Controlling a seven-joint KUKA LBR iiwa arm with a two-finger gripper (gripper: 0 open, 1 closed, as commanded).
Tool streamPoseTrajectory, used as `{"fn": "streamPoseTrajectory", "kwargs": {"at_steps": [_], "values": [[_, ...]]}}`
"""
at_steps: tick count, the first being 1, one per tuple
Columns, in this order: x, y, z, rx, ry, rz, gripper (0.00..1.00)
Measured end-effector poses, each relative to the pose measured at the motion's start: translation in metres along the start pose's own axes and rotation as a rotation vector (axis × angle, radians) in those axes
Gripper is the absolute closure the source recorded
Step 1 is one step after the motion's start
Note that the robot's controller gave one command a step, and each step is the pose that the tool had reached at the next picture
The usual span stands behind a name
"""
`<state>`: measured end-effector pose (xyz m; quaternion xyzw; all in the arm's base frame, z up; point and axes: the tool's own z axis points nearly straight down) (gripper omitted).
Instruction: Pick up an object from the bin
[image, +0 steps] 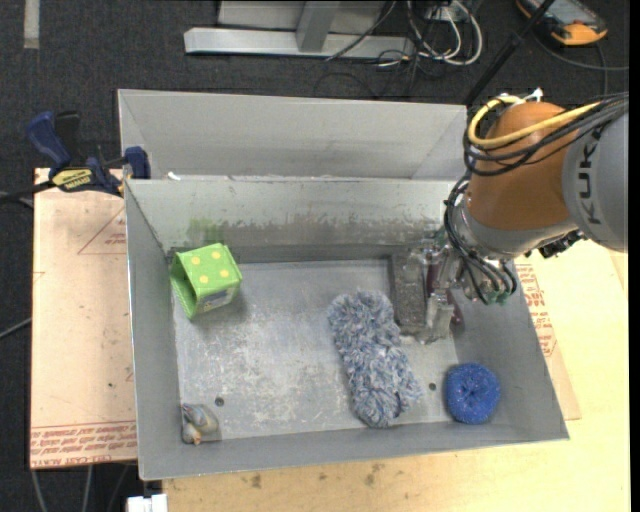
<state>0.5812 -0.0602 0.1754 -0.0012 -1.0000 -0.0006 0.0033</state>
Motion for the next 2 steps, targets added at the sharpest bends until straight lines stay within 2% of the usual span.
{"fn": "streamPoseTrajectory", "kwargs": {"at_steps": [1, 2], "values": [[-0.002, 0.0, -0.004, 0.001, -0.008, -0.001, 0.0], [-0.012, 0.011, 0.028, 0.001, -0.014, 0.077, 0.0]]}}
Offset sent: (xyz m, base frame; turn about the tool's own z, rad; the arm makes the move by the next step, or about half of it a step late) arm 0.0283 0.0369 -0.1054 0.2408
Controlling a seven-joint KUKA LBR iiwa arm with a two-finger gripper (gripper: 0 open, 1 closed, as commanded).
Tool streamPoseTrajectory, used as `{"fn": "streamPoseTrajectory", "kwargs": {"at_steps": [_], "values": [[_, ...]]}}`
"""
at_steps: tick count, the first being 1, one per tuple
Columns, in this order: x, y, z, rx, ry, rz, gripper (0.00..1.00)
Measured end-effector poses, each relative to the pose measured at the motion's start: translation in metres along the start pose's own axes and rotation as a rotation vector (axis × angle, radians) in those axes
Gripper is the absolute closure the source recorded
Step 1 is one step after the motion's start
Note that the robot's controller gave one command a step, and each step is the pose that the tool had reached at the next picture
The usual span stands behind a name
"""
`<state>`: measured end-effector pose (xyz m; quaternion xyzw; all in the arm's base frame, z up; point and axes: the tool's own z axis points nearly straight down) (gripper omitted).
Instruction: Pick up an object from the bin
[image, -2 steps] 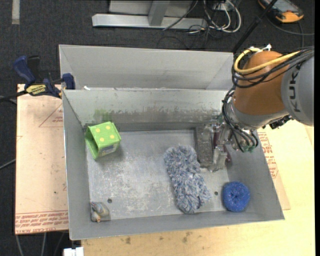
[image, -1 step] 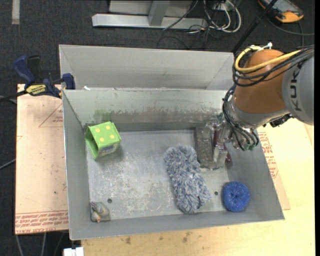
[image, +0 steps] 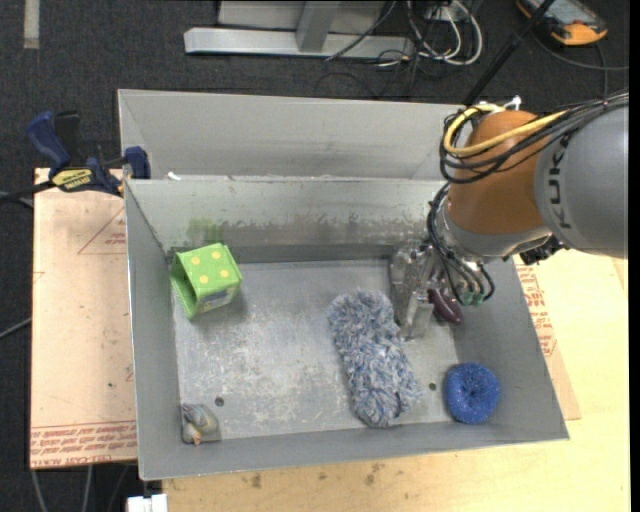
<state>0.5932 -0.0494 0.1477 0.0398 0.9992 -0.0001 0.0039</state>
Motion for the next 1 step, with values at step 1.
{"fn": "streamPoseTrajectory", "kwargs": {"at_steps": [1], "values": [[0.0004, 0.0237, 0.0484, -0.001, 0.004, -0.062, 0.0]]}}
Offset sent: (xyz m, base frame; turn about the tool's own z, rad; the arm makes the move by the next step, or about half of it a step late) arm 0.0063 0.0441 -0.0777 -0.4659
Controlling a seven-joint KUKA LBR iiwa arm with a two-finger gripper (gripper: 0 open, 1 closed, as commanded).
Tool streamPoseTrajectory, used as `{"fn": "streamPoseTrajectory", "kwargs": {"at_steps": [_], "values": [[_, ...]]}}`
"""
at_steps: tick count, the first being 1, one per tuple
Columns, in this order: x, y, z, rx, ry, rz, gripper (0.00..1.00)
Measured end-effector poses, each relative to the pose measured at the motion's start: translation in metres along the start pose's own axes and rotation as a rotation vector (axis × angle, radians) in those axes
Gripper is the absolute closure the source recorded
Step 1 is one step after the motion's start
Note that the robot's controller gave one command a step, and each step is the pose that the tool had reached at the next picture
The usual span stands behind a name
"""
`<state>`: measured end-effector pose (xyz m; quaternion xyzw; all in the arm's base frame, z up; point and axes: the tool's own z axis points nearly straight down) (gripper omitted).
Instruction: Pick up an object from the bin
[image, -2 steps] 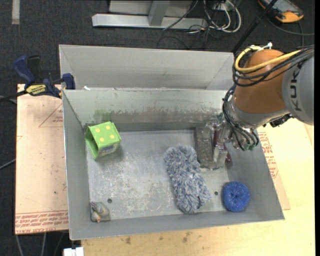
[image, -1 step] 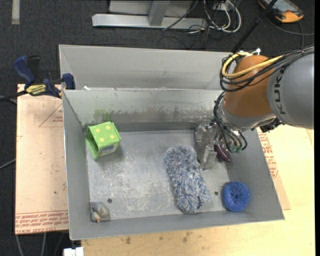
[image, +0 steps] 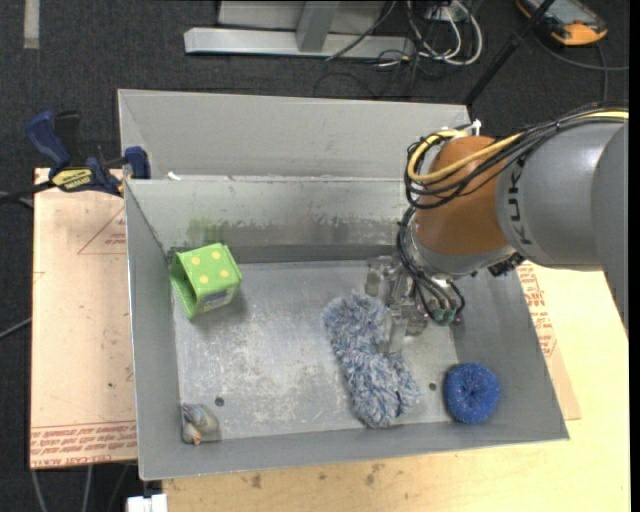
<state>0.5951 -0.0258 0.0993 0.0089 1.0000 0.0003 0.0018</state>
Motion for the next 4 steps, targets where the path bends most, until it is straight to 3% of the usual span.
{"fn": "streamPoseTrajectory", "kwargs": {"at_steps": [1, 3, 4], "values": [[-0.01, 0.019, 0.022, 0.005, -0.011, -0.401, 1.0], [-0.012, 0.027, 0.022, 0.01, -0.006, -0.404, 1.0], [0.001, 0.039, 0.021, 0.009, -0.021, -0.423, 1.0]]}}
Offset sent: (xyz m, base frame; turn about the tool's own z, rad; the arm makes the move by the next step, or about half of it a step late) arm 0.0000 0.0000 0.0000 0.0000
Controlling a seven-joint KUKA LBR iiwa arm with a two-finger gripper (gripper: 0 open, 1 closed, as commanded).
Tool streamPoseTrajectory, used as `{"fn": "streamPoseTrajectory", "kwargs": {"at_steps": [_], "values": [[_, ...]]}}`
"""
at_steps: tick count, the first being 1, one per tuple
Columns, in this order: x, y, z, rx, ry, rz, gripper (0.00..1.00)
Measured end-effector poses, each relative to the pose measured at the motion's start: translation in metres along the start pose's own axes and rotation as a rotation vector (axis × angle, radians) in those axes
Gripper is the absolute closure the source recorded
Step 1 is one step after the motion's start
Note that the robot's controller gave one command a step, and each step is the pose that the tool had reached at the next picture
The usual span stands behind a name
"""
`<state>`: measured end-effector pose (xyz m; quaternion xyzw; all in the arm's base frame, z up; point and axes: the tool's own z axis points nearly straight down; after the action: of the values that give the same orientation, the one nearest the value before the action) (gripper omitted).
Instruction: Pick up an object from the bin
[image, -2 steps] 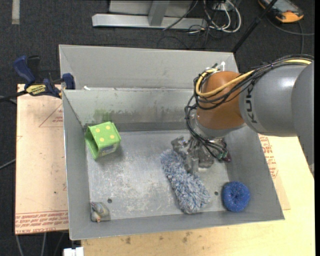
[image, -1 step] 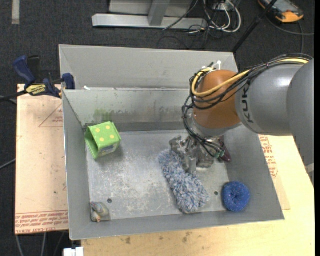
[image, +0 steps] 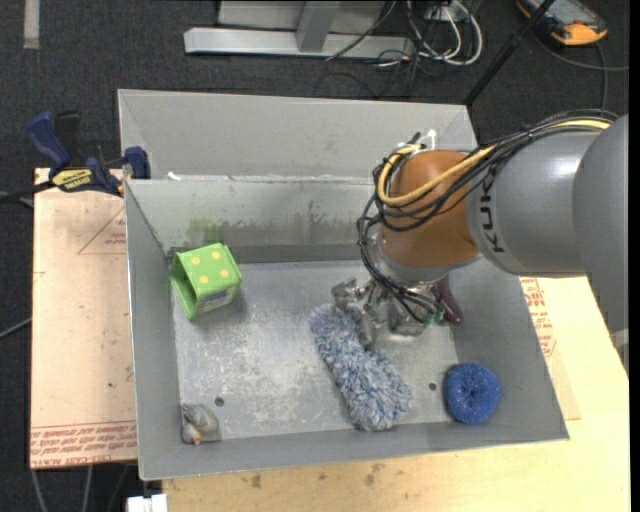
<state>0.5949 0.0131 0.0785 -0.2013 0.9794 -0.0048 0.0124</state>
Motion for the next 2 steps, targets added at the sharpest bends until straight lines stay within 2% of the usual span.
{"fn": "streamPoseTrajectory", "kwargs": {"at_steps": [1, 2], "values": [[-0.0001, 0.014, -0.0015, 0.002, -0.008, -0.034, 1.0], [-0.004, 0.0205, -0.0009, 0.0, -0.001, -0.039, 1.0]]}}
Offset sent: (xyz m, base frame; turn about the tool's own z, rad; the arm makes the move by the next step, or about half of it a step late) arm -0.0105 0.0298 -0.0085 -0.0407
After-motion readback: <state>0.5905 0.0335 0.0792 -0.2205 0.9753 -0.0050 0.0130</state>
